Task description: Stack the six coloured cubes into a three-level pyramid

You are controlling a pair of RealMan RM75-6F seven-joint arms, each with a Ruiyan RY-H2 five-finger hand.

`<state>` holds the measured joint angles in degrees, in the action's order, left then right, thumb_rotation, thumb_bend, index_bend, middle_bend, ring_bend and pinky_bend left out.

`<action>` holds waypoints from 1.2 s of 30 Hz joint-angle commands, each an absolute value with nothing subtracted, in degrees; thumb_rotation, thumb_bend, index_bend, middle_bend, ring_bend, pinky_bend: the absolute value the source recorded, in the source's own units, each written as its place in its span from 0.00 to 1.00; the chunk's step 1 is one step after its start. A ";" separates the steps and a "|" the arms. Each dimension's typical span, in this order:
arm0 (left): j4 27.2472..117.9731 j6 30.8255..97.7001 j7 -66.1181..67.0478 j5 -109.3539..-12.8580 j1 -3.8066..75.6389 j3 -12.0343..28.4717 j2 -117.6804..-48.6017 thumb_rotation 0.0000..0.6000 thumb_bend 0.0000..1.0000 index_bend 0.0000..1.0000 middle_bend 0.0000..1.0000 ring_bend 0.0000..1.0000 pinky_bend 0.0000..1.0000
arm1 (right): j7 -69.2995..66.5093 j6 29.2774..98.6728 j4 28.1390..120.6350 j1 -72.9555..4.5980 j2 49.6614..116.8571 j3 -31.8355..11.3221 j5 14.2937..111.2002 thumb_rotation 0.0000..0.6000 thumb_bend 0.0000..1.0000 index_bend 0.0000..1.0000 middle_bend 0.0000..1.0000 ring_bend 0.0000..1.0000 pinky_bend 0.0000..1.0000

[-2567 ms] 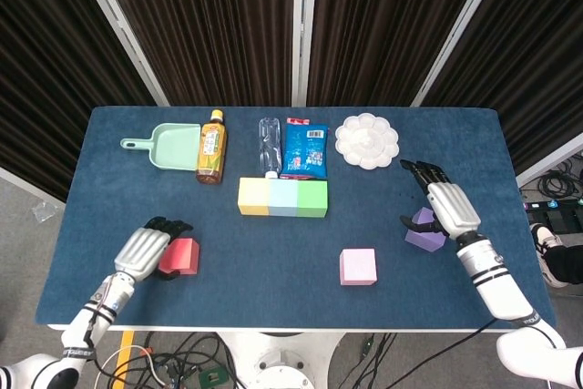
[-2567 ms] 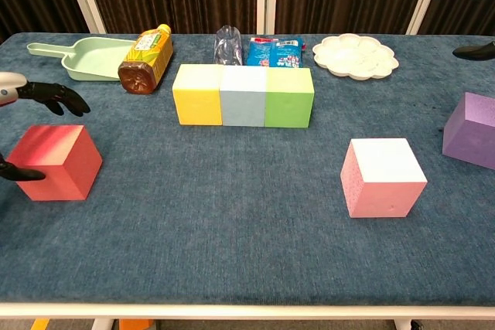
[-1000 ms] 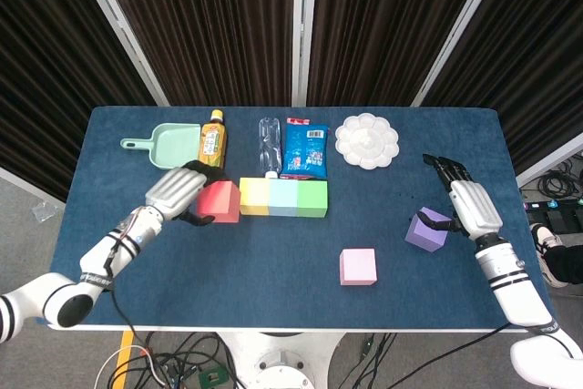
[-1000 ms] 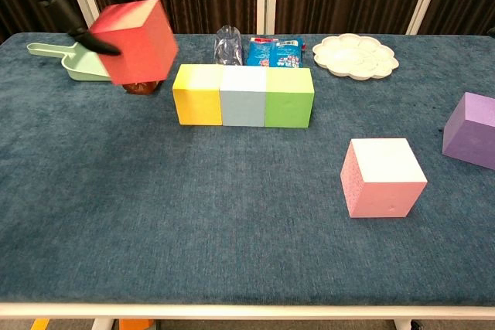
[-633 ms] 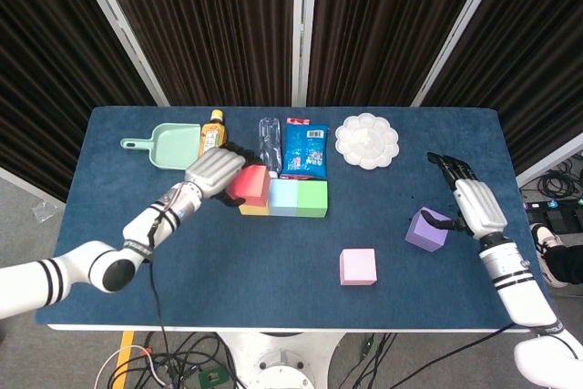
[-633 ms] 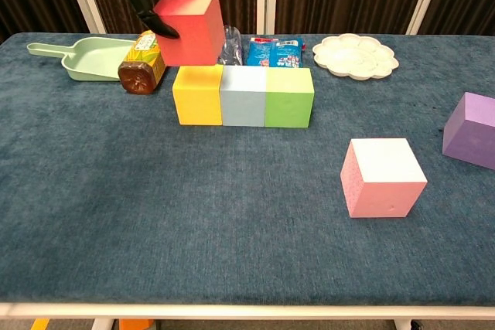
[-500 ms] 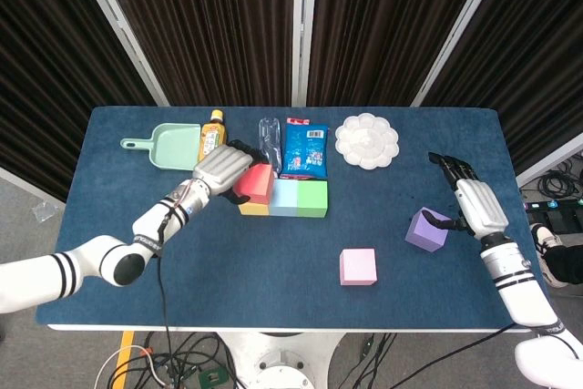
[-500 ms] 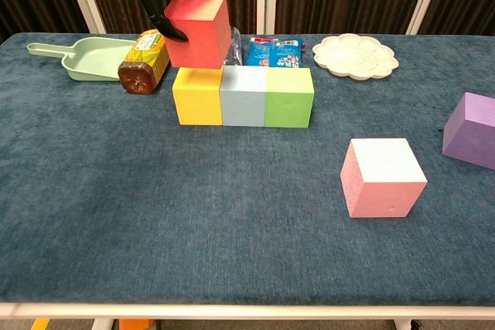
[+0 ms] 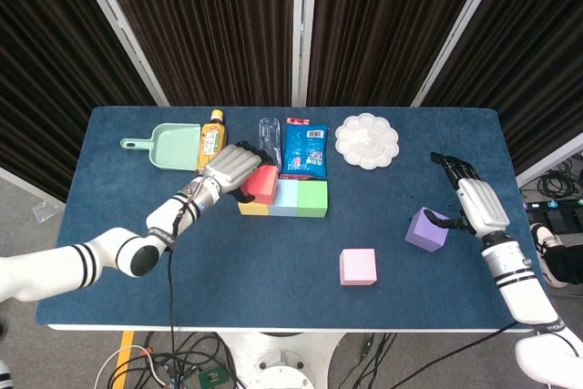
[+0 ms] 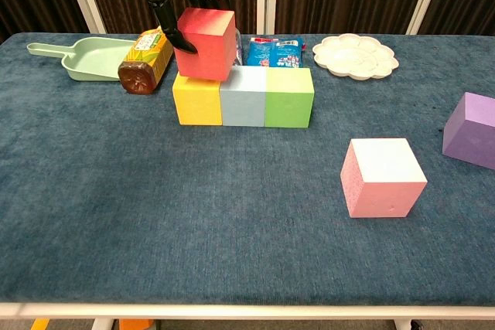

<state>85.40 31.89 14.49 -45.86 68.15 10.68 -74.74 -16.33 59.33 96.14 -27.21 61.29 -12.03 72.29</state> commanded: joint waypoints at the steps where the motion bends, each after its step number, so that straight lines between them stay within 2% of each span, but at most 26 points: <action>1: 84.51 31.67 15.40 -42.95 69.68 9.58 -75.15 1.00 0.25 0.35 0.20 0.17 0.13 | -16.37 59.31 96.03 -27.21 61.32 -12.03 72.29 1.00 0.20 0.00 0.10 0.00 0.00; 18: 85.12 35.40 19.50 -29.41 75.42 5.67 -76.63 1.00 0.25 0.34 0.20 0.17 0.13 | -17.12 58.68 95.08 -27.17 61.65 -11.84 72.48 1.00 0.20 0.00 0.10 0.00 0.00; 36: 84.96 36.77 19.68 -25.69 76.69 5.06 -78.38 1.00 0.25 0.34 0.20 0.17 0.14 | -16.95 58.43 94.75 -27.18 61.90 -11.80 72.37 1.00 0.20 0.00 0.10 0.00 0.00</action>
